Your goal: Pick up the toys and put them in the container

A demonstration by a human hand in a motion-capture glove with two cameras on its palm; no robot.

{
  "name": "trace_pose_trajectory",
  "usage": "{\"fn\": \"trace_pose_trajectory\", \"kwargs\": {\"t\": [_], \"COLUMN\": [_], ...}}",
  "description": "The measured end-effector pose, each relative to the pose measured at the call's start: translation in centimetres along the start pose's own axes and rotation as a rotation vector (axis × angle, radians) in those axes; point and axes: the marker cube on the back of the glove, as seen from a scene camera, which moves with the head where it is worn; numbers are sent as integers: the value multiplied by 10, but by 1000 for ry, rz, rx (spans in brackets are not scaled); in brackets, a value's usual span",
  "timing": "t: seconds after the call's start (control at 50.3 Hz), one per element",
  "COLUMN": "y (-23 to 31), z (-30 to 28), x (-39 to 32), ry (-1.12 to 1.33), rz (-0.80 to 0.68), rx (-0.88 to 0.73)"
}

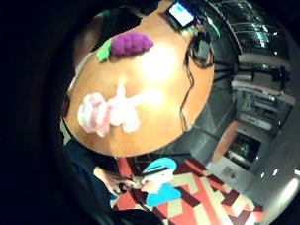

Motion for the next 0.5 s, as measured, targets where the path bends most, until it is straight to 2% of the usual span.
{"fn": "trace_pose_trajectory", "kwargs": {"t": [0.259,0.418,0.497], "y": [2,-12,-14], "z": [58,97,108], "x": [15,1,-5], "ry": [-65,-41,-8], "rz": [-9,-29,-42], "rx": [-8,-176,-200]}}
